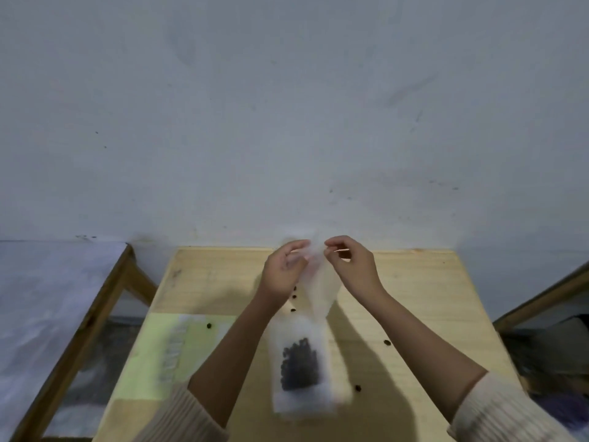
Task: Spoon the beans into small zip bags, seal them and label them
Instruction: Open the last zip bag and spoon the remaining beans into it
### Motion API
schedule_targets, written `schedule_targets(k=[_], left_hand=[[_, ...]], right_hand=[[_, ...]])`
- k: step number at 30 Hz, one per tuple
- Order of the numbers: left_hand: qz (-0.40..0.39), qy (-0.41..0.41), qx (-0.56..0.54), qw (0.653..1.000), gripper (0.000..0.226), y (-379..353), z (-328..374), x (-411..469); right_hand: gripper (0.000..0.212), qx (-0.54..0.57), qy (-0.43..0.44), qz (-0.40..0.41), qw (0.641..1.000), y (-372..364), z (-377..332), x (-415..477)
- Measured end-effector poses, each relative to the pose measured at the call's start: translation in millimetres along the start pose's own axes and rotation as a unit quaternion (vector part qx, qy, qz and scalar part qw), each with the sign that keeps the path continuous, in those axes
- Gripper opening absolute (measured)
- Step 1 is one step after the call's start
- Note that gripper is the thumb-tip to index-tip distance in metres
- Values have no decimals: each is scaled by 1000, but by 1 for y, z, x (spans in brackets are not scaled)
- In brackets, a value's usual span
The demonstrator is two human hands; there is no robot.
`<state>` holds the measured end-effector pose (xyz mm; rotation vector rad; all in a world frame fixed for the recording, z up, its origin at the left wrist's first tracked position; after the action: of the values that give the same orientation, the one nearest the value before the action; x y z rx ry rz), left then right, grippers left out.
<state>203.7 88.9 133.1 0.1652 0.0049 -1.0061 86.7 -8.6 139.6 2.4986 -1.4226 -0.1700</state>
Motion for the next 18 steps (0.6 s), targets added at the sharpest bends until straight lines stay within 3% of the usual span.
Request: schedule_targets(k=[6, 18], left_hand=[[-39, 10, -87, 995, 32, 32, 1, -16], [-42, -12, -126, 991, 35, 63, -4, -33]], right_hand=[[7, 150, -78, -43, 985, -47, -18, -7], [10, 237, -78, -66, 966, -79, -33, -30]])
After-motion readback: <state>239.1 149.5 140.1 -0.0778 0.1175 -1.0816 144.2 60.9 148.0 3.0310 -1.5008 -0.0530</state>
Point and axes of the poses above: each hand's wrist, its own x-axis towards the middle knuckle, its own y-axis out of the back of the hand, z = x × y, the point moved 5 cm from there along x, towards the middle knuckle, and after that the axes turned 2 degrees about -z, right-handed, at the moved point
